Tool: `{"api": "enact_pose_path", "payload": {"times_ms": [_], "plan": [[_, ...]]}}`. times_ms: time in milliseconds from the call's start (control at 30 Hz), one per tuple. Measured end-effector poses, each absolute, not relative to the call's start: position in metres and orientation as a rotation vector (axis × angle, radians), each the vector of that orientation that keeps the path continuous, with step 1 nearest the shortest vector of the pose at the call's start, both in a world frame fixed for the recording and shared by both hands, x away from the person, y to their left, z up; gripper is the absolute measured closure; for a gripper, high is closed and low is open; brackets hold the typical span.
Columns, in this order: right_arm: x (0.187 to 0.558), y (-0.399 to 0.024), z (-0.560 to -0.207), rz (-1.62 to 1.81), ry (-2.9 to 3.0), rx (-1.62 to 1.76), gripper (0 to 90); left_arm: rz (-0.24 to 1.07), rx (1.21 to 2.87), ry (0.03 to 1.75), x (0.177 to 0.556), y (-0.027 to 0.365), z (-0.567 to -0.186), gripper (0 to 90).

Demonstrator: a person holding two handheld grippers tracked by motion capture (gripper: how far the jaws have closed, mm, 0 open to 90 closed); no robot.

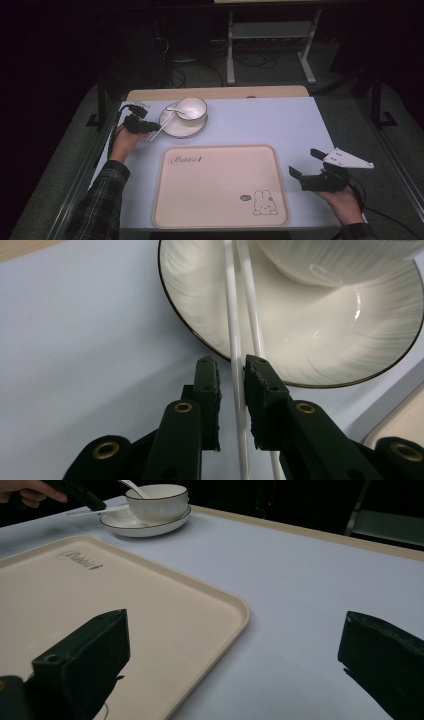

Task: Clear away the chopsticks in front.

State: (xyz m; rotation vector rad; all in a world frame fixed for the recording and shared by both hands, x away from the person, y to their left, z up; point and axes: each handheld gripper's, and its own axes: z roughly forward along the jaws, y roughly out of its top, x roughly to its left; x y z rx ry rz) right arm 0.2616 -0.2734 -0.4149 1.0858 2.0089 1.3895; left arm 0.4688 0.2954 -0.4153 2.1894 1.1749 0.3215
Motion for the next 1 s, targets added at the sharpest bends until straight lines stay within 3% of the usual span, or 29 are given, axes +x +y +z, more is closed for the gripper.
{"api": "enact_pose_path", "payload": {"times_ms": [367,1000], "plan": [[0.262,-0.273,-0.415,1.396,2.008,1.089,0.0,0.304,2.200,1.191,0.470,0.294,-0.419,84.5],[0.262,-0.274,-0.415,1.400,2.003,1.092,0.0,0.317,2.085,1.272,0.450,0.315,-0.414,85.7]]}}
